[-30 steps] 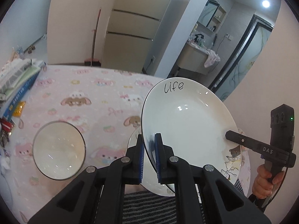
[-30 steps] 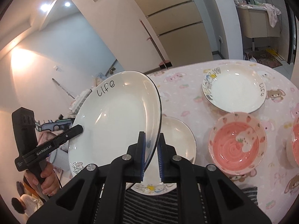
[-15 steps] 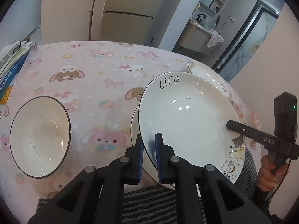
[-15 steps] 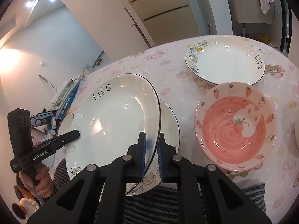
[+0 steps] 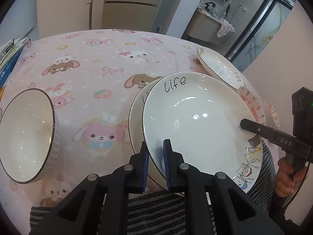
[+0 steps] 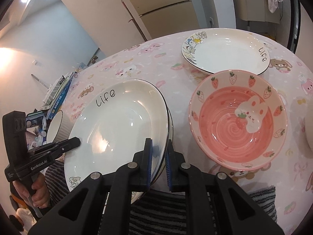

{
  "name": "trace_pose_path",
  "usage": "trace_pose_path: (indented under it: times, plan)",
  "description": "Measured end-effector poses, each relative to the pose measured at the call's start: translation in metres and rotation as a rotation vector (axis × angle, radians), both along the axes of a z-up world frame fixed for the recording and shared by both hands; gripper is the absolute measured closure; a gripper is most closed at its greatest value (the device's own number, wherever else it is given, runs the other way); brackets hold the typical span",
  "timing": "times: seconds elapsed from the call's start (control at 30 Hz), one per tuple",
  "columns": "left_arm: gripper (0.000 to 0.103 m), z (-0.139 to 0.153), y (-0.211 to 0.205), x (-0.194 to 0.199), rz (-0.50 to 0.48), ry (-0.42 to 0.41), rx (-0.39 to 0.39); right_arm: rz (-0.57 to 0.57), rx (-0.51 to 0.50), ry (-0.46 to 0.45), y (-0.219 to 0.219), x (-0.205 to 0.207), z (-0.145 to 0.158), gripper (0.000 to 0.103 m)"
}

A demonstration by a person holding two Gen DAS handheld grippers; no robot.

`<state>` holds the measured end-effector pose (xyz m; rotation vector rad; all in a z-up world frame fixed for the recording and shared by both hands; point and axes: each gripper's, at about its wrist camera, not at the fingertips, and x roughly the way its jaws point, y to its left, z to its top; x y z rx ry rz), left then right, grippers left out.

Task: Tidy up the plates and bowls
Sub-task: 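Lower the plate onto the other 'Life' plate and open both grippers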

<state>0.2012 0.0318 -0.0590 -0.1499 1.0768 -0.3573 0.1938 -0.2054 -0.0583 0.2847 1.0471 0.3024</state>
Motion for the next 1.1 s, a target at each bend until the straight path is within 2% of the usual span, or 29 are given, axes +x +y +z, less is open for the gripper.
trace_pose_path:
  times: [0.1,0.6,0.83,1.0,1.1]
  plan:
    - [0.088,-0.002,-0.002,0.0,-0.004,0.002,0.006,0.0,0.028,0.016,-0.004,0.001,-0.004,0.091]
    - [0.086,-0.014,-0.011,0.004,-0.025,0.02,0.044,-0.012,-0.003,0.047,-0.003,0.002,-0.015,0.088]
    - [0.082,-0.014,-0.025,-0.002,-0.057,-0.018,0.128,-0.042,0.005,0.038,-0.007,0.0,-0.015,0.092]
    - [0.082,-0.015,-0.023,-0.001,-0.048,-0.011,0.126,-0.049,0.004,0.022,-0.012,-0.002,-0.014,0.093]
    - [0.082,-0.007,-0.026,-0.006,-0.032,-0.076,0.194,-0.051,-0.006,0.012,-0.012,-0.003,-0.012,0.093]
